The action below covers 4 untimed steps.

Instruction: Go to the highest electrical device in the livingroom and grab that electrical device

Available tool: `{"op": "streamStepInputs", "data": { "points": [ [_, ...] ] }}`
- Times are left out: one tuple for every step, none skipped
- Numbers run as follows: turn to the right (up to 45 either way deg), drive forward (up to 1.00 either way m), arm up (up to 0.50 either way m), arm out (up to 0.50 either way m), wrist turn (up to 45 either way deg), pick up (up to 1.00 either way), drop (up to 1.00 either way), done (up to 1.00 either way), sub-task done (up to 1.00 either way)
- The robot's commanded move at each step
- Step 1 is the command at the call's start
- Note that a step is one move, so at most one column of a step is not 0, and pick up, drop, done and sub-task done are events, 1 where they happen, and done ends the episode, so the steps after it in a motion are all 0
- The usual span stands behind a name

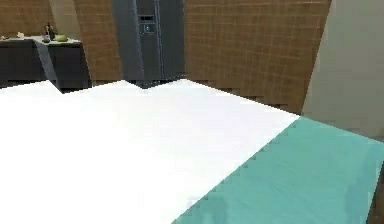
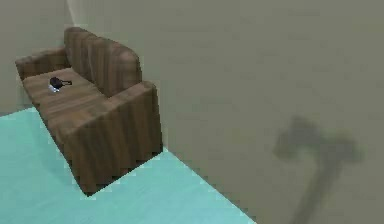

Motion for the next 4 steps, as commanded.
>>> {"op": "streamStepInputs", "data": {
  "points": [
    [15.0,0.0,0.0,0.0,0.0,0.0,0.0,0.0,0.0],
    [0.0,1.0,0.0,0.0,0.0,0.0,0.0,0.0,0.0],
    [45.0,0.0,0.0,0.0,0.0,0.0,0.0,0.0,0.0],
    [15.0,0.0,0.0,0.0,0.0,0.0,0.0,0.0,0.0]
  ]
}}
